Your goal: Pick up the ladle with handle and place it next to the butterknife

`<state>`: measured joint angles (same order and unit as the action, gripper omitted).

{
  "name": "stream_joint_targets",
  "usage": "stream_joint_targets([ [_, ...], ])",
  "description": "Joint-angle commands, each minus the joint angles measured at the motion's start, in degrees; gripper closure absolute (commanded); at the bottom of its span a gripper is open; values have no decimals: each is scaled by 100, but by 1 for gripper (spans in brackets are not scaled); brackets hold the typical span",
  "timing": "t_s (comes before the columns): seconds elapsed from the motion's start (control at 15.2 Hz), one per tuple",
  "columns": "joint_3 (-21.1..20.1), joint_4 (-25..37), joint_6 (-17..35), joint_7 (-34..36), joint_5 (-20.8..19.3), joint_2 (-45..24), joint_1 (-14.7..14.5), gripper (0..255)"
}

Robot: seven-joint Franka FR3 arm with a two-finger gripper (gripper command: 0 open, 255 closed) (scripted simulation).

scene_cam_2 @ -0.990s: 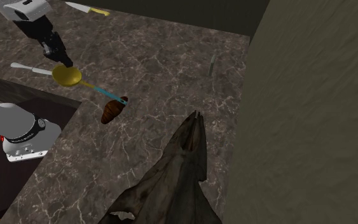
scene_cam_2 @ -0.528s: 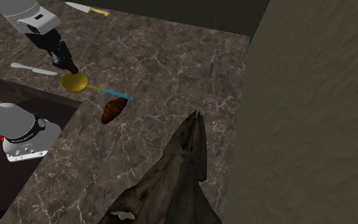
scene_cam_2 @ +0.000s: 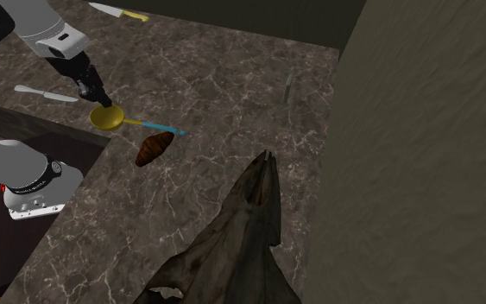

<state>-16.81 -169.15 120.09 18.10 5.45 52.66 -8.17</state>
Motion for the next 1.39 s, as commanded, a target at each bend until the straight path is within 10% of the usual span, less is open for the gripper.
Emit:
stream_joint_targets([
  [0.0, 2, -9, 11, -2, -1, -5, 3, 255],
  [0.26, 2, -9, 11, -2, -1, -5, 3, 255],
  [0.33, 2, -8, 10, -2, 0, -4, 2, 0],
  [1.32, 93, 583, -902, -11, -55, 320, -20, 0],
])
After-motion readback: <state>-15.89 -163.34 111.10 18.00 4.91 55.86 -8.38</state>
